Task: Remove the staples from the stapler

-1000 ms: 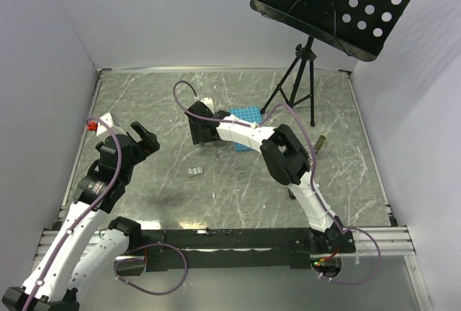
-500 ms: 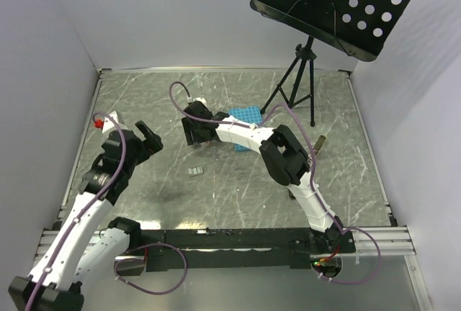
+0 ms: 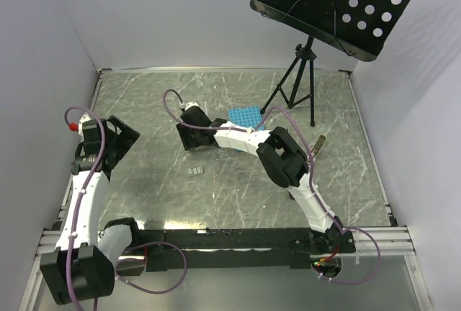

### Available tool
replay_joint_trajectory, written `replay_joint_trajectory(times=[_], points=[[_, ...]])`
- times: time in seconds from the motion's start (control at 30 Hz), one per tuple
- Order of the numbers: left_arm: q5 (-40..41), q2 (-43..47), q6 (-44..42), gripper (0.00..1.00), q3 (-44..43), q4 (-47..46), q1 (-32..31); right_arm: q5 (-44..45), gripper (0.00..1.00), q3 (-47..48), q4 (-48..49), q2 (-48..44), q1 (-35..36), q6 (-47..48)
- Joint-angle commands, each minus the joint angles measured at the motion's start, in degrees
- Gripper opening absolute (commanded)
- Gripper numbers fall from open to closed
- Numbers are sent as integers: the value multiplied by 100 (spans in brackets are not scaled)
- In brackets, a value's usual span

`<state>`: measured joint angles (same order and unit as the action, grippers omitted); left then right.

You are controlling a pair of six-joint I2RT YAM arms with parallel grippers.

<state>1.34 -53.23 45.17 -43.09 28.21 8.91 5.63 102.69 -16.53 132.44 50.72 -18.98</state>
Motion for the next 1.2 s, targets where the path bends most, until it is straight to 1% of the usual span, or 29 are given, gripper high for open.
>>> replay_joint_trajectory(times=[0.0, 0.13, 0.27, 0.33, 0.5, 0.6, 0.77, 0.8, 0.9, 0.93, 0.97, 1.03, 1.07, 1.13, 1.17], points=[[-222, -248, 422, 100, -42, -87, 296, -501, 66, -223, 378, -219, 271, 114], [-459, -538, 440, 99, 151, -158, 427, -791, 66, -355, 607, -272, 430, 281], [-723, -802, 502, 97, 319, -306, 577, -1195, 66, -364, 713, -236, 614, 527], [-925, -820, 476, 95, 415, -412, 586, -1274, 66, -382, 757, -245, 755, 676], [-978, -820, 405, 92, 451, -535, 586, -1274, 66, -399, 678, -412, 913, 694], [-1109, -908, 361, 91, 459, -588, 595, -1406, 69, -662, 783, -736, 913, 711], [-1522, -1014, 344, 84, 705, -755, 586, -1476, 76, -1453, 1098, -1518, 782, 1326], [-1558, -1005, 352, 83, 758, -834, 586, -1694, 77, -1706, 1169, -1720, 738, 1553], [-1830, -1013, 387, 80, 977, -1018, 586, -2143, 80, -2050, 1240, -1897, 527, 1958], [-1970, -1040, 379, 80, 1048, -1245, 586, -2597, 80, -2147, 1266, -1976, 466, 2108], [-2319, -1075, 379, 77, 1127, -1352, 577, -2845, 81, -2253, 1310, -2020, 309, 2222], [-2489, -1232, 361, 72, 1259, -1484, 577, -3407, 81, -2508, 1442, -2117, 167, 2477], [-2516, -1277, 361, 65, 1294, -1476, 568, -3497, 80, -2570, 1469, -2143, 123, 2548], [-2481, -1417, 370, 57, 1356, -1502, 577, -3586, 79, -2553, 1434, -2109, 17, 2846], [-2481, -1435, 405, 52, 1417, -1563, 577, -3882, 78, -2570, 1425, -2082, -9, 3039]])
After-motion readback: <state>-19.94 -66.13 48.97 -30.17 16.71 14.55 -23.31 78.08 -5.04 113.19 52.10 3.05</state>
